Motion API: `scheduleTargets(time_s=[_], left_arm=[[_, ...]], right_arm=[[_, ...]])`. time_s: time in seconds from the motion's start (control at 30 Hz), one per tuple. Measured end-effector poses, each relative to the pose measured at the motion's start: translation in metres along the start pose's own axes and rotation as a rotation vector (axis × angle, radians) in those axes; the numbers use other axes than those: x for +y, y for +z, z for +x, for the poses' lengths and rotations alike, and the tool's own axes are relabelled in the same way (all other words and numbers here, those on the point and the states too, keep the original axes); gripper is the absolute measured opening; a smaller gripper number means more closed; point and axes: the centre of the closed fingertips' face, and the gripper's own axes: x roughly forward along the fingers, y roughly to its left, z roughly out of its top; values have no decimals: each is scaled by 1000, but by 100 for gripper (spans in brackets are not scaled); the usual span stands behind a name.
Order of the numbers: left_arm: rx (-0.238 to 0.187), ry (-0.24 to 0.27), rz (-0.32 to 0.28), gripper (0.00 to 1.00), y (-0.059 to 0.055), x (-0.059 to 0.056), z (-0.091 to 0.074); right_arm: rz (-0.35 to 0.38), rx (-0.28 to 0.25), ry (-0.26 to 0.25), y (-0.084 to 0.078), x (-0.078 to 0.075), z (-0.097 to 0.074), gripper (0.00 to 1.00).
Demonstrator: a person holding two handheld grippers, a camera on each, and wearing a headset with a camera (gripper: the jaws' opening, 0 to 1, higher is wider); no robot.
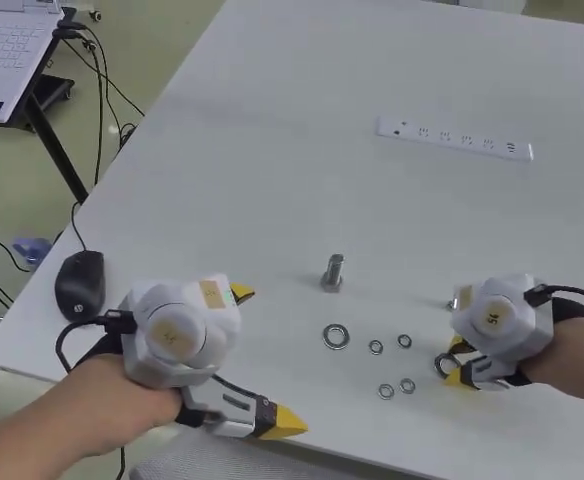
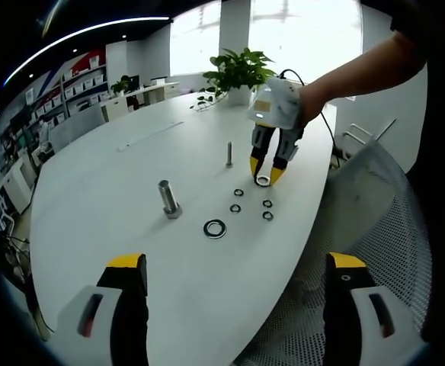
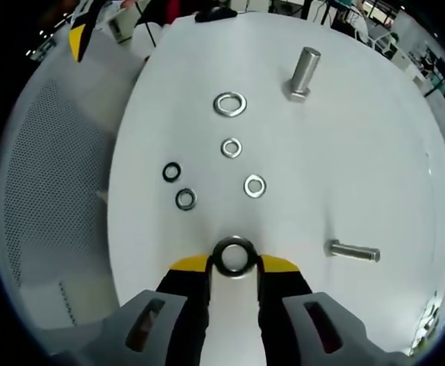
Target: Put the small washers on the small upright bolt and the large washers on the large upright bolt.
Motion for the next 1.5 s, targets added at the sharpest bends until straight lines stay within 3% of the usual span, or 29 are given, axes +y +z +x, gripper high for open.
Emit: scheduleTargets(time_s=[0.17, 0.4, 0.6, 0.83, 1.2, 1.5], left_arm=[[-6, 5, -3, 96, 2, -1, 1], [-5, 7, -7, 93, 4, -4, -1], [-4, 13, -10, 92, 3, -4, -2], [5, 9, -2, 92, 2, -4, -1], [1, 9, 2, 91, 1, -4, -2], [10, 10, 1, 91, 0, -3, -2]], right_arm=[[-35, 43, 9, 0, 0, 0, 21], [-13, 16, 17, -1, -1, -1, 20], [-4, 27, 27, -1, 0, -1, 20], [-2, 35, 36, 1, -1, -14, 21], [-9, 18, 34, 29, -9, -50, 21], [-27, -3, 30, 52, -16, -64, 21]])
